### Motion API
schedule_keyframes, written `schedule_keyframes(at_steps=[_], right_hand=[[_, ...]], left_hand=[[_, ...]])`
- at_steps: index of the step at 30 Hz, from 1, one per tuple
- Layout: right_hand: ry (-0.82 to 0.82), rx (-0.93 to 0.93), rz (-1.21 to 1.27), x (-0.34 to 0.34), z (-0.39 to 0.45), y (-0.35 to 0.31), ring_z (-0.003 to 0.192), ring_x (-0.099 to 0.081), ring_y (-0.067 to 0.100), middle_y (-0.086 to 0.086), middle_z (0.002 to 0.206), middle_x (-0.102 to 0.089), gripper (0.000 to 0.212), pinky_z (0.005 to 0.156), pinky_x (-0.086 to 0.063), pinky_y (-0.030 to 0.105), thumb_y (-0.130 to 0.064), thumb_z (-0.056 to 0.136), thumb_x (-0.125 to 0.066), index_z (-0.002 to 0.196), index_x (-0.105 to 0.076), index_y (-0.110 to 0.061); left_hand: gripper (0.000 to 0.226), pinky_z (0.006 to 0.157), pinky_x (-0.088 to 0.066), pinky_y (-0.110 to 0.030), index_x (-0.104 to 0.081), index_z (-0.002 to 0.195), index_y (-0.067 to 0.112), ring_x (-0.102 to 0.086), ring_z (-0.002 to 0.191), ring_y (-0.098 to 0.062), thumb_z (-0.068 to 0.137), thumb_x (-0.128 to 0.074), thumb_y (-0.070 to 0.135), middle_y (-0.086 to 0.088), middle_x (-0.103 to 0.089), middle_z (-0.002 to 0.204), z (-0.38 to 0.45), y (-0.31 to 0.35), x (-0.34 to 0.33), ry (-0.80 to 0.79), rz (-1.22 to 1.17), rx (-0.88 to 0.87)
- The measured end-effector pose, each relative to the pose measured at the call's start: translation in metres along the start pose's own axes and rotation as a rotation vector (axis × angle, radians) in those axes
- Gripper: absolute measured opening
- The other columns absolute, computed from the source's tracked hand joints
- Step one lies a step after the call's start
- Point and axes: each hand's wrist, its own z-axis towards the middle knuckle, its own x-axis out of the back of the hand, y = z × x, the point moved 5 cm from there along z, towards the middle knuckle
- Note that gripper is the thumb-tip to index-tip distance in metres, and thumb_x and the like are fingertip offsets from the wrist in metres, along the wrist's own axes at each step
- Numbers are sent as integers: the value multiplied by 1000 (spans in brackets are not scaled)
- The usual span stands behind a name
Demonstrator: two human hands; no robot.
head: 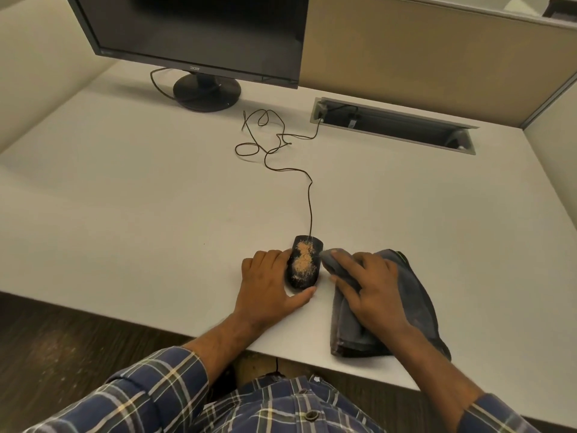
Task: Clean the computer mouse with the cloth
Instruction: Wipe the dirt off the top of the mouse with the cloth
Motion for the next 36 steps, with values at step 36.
schedule_keyframes(at_steps=[36], right_hand=[[-224, 82, 13, -19, 13, -50, 93, -41, 10, -7, 100, -50, 34, 83, -25, 32, -36, 94, -46, 126, -54, -43]], left_hand=[[49, 73, -31, -30, -59, 102, 21, -49, 83, -15, 78, -56, 65, 7, -57, 87, 0, 0, -1, 25, -79, -34]])
